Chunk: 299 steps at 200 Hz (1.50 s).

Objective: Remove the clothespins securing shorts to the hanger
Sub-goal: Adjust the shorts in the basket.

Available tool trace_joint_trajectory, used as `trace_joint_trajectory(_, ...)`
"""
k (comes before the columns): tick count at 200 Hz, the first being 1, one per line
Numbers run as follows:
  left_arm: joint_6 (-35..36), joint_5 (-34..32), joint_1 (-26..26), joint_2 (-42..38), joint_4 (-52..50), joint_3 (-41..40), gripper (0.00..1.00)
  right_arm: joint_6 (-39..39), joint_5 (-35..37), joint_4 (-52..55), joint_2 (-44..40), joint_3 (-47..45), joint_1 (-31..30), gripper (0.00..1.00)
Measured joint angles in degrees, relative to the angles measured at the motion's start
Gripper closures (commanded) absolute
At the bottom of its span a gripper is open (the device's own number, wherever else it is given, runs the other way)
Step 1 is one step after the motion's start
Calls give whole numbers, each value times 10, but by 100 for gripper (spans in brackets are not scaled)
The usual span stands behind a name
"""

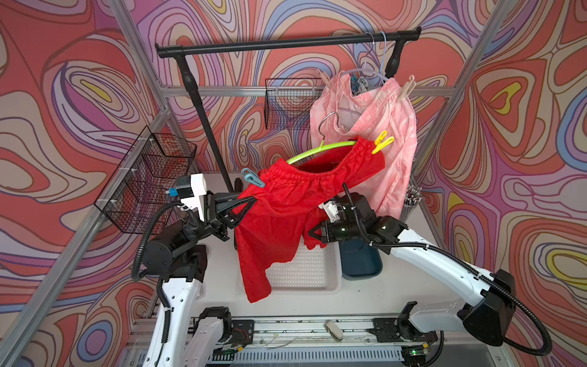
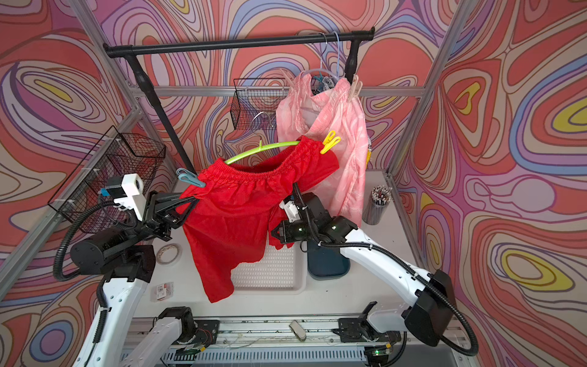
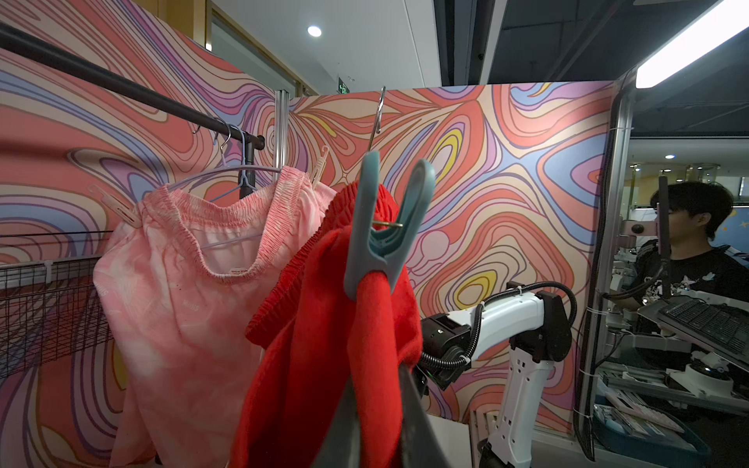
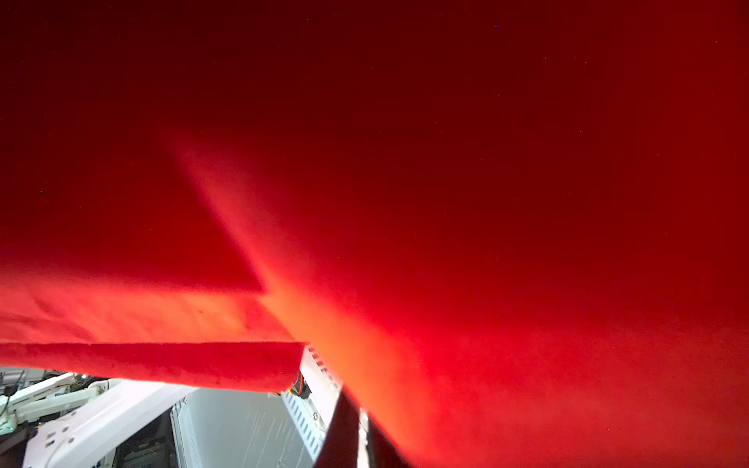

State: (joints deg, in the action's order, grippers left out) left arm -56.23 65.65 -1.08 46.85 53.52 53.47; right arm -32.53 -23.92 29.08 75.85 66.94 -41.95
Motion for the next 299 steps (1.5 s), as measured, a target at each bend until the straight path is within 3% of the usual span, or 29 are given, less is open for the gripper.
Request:
trace_joint_trajectory(57,-14,2,0,8,36,-41,100,-17,10,20,-47,-60,-14,92)
trace_joint_trajectory(109,-69,-14,4,85,123,-41,100,-26,23,25,-54,-83,-15,92)
trace_joint_trajectory(129,-64,-26,36,105,129,-35,100,-26,26,25,-54,-84,-15,91)
trace_joint_trajectory(161,28,-42,131,107,71,-30,100,-25,37,25,-61,-85,-16,91)
trace_joint_trajectory(180,58,-52,154,112,65,-29,100,-23,46,32,-71,-85,-16,91)
trace_joint_trajectory(209,68,-77,157,130,86,-35,100,-17,60,41,-82,-85,-16,91)
trace_joint_trajectory(263,87,-122,155,133,110,-127,100,-16,68,43,-86,-85,-16,91)
trace_joint_trajectory(299,74,-115,85,74,87,-163,100,-12,68,44,-86,-83,-16,91)
